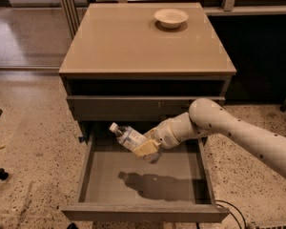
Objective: Place blue plastic bottle into middle drawer
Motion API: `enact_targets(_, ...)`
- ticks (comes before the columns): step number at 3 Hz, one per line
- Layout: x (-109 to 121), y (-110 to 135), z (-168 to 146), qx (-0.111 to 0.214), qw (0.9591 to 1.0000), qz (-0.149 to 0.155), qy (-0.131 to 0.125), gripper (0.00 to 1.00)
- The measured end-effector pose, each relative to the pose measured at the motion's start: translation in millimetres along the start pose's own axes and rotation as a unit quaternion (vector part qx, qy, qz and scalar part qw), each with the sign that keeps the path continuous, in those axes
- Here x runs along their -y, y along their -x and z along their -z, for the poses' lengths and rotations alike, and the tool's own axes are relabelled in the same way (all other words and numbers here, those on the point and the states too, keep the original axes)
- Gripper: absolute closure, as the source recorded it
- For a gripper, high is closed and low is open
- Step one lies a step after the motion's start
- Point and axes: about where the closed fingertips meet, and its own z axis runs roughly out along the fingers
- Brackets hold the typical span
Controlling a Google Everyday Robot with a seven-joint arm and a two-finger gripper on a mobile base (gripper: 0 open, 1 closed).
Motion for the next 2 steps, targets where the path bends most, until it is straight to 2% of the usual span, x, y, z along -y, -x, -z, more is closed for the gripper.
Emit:
enact_targets(1, 14, -12, -34, -0.036, 0.9991, -0.021, -0.001, 1.0)
enact_targets(2, 36, -44, -88, -0.105, 0.9926, -0.061, 0.003, 1.0)
